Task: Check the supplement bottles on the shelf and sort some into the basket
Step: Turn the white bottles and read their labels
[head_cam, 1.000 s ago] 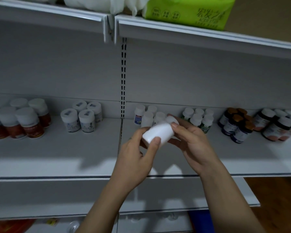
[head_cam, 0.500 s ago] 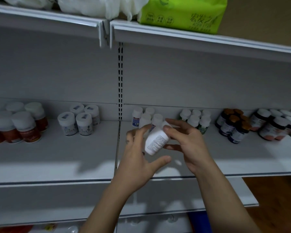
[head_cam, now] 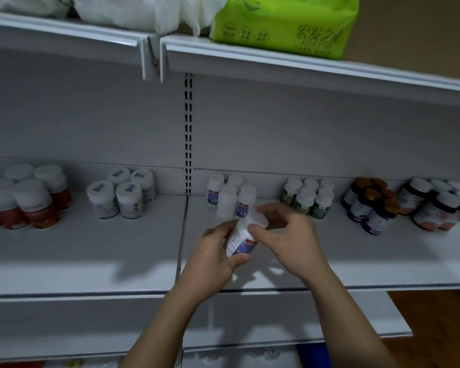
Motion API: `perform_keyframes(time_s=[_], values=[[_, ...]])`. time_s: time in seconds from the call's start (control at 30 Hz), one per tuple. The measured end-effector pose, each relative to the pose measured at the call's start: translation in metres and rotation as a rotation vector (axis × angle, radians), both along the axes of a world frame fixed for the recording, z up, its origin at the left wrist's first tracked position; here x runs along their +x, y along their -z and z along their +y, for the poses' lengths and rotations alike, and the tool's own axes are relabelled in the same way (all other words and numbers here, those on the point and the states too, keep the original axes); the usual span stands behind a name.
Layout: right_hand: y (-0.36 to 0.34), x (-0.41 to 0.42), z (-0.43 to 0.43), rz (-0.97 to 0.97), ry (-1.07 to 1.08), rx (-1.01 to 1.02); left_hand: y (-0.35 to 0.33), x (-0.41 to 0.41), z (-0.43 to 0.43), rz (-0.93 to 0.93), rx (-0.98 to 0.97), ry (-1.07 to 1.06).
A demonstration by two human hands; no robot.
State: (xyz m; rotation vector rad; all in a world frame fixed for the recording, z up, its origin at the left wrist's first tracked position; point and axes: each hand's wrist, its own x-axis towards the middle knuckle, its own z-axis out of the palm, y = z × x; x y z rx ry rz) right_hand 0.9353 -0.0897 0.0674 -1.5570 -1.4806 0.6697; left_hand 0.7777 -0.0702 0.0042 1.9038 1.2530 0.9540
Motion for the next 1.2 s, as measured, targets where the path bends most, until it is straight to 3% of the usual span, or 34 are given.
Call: perform_keyframes(time_s=[0.1, 0.23, 0.43, 0.67, 1.0, 1.2], values=[[0.004, 0.008, 0.018, -0.18, 0.095, 0.004, 0.005, -0.003, 0.013, 0.157, -0.011, -0.047], [0.007, 0.049, 0.063, -0.477, 0.187, -0.184, 0.004, -0.005, 0.022, 0.393, -0.075, -0.059], [0.019, 0.069, 0.137, -0.499, 0.156, -0.207, -0.003, -0.01, 0.042, 0.592, -0.112, -0.121], [0.029, 0.057, 0.189, -0.474, 0.066, -0.251, -0.017, -0.01, 0.062, 0.662, -0.123, -0.127], [0.032, 0.06, 0.207, -0.147, -0.008, -0.35, -0.018, -0.02, 0.073, 0.652, -0.155, -0.165], [0.021, 0.053, 0.2, -0.551, -0.031, -0.136, -0.024, -0.02, 0.078, 0.672, -0.128, -0.189]])
